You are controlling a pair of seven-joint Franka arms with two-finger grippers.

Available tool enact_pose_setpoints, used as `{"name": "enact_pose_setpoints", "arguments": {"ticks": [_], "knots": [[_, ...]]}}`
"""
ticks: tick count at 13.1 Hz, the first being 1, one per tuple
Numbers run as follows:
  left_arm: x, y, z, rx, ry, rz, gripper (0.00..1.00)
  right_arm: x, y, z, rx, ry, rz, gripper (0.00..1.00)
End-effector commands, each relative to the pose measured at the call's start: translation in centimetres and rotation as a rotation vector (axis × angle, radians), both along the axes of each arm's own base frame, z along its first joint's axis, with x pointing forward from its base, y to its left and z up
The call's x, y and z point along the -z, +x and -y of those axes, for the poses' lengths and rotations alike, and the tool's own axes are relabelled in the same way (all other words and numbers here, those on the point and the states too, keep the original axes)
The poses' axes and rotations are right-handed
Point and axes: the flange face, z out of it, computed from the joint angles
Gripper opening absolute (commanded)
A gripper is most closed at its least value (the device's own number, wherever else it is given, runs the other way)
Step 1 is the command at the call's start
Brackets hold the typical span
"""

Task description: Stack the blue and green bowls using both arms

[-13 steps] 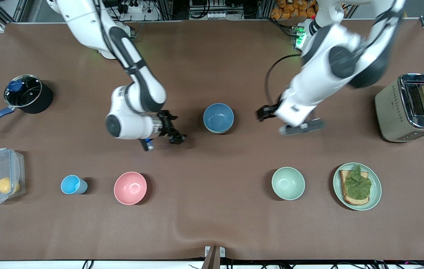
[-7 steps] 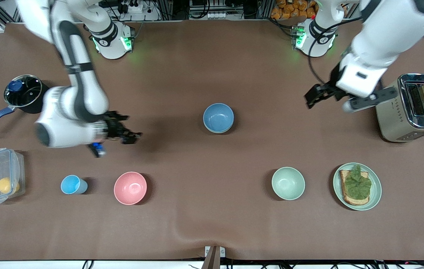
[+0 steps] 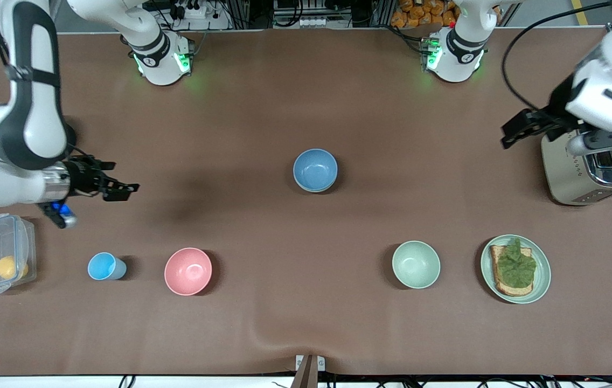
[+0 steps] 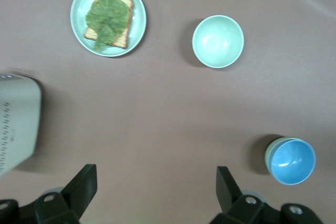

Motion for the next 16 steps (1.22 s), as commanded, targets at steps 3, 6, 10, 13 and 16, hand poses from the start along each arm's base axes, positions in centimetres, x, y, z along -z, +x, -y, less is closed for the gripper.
{"name": "enact_pose_setpoints", "arguments": {"ticks": [3,6,10,13,16], "knots": [[-1.1,-0.2,-4.8,0.059,0.016,-0.006,1.0,-6.9,1.0,2.5,0.004,-0.043,0.069,1.0],[-2.3,-0.4,-5.9,0.051,0.01,0.0,1.0,-11.4,0.9,5.6,-0.074,-0.046,0.193,1.0],[-2.9,-0.9,-6.5,0.039,0.011,-0.006,1.0,-16.8,-1.5,8.9,-0.301,-0.073,0.354,1.0],[-3.8,-1.7,-6.9,0.087,0.025,0.003,1.0,-19.7,-3.3,6.2,-0.456,-0.162,0.373,1.0],[-3.8,-1.9,-7.4,0.081,0.029,0.001,1.0,-23.2,-4.9,4.6,-0.515,-0.151,0.471,1.0]]}}
